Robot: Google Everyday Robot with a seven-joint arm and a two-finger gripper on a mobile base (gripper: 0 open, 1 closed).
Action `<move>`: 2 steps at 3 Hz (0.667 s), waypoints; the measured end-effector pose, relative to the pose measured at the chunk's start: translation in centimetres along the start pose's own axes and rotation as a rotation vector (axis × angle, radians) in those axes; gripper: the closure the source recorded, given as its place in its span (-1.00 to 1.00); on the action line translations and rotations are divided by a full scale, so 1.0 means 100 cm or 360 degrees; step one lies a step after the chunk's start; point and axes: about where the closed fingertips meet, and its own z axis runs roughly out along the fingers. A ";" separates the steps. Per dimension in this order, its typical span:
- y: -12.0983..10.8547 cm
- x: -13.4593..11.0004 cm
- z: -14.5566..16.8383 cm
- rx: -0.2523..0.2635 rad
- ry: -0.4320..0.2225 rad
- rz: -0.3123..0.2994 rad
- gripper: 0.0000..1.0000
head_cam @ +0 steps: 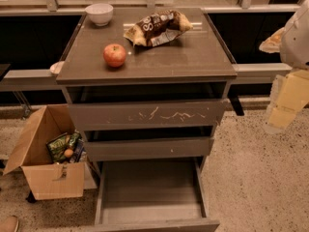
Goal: Place apple into bottom drawer
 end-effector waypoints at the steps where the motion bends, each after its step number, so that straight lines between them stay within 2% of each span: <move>1: 0.000 0.000 0.000 0.0000 0.0000 0.0000 -1.00; 2: -0.023 -0.025 0.009 0.0056 -0.0117 0.0016 -1.00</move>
Offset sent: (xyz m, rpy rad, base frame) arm 0.1018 0.0606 0.0085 0.2210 -0.1666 0.0025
